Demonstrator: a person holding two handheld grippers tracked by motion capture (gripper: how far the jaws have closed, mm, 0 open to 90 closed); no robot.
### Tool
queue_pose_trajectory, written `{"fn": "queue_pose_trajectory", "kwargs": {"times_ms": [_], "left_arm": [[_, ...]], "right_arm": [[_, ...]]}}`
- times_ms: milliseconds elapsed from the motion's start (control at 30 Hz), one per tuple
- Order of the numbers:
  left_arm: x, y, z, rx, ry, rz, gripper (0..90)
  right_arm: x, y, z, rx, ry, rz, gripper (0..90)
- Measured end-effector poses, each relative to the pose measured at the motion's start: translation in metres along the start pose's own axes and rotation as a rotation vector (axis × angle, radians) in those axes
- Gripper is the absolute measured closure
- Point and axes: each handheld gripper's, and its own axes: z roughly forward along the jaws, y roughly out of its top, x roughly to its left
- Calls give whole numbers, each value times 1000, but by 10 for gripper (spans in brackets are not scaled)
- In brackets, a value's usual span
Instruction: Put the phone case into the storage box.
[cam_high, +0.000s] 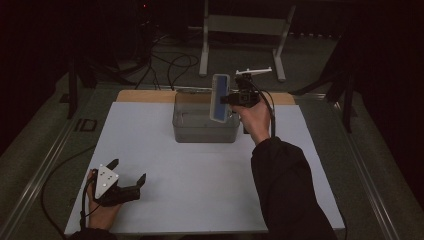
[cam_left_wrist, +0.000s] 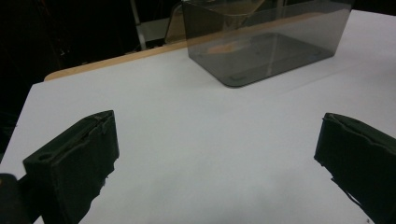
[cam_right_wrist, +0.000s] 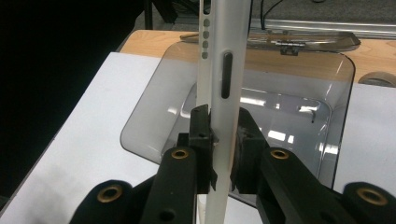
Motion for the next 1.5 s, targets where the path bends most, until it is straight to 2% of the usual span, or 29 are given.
{"fn": "queue_pose_trajectory", "kwargs": {"times_ms": [1067,1133,1500], "left_arm": [[0,0,-1,-5,1,-1,7],[0,0,-1,-5,0,-1,7],[1,0,-3,-12,7,-1,7]], "right_arm": [[-12,5,17,45,-97,15,818],[-14,5,19,50,-118,14,818],[-18,5,24,59,-125,31,818]]}}
